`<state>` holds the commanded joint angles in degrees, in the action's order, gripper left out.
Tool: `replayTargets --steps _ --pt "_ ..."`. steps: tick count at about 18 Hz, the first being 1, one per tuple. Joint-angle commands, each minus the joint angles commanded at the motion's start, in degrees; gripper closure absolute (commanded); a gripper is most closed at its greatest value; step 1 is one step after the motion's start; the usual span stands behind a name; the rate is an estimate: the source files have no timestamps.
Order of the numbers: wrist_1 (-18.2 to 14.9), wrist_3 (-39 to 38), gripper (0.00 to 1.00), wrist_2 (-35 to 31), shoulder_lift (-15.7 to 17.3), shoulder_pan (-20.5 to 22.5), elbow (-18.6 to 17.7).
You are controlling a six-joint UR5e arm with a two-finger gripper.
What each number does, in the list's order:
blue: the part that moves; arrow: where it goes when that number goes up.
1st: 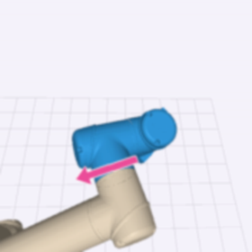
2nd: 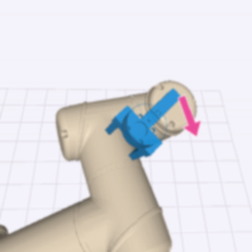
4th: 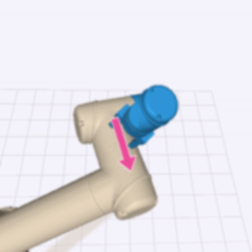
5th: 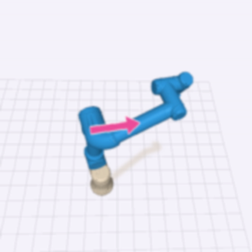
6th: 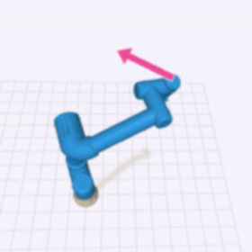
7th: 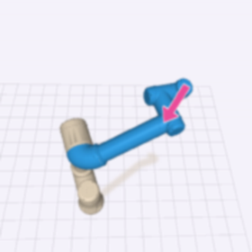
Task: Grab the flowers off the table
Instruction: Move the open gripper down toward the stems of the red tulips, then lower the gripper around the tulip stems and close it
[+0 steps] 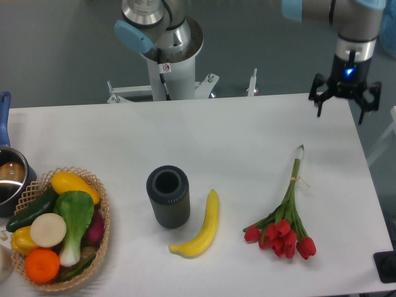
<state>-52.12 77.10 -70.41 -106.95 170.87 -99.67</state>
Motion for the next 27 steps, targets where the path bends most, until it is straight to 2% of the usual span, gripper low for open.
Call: replayTargets --steps 6,10,16,24,27 --pt "-0.09 -1.51 0.0 0.44 -4.4 -2.47 -0.09" --pt "0.0 -3.61 0.0 3.51 -6.95 -3.26 0.09" --pt "0.0 -6.34 0.0 7.91 -10.46 -4.05 2.9" --pt "1.32 -6.52 0.0 7.56 -15.3 -6.86 5.89" --pt "1.93 -6.43 0.0 7.56 -16.01 -7.04 5.89"
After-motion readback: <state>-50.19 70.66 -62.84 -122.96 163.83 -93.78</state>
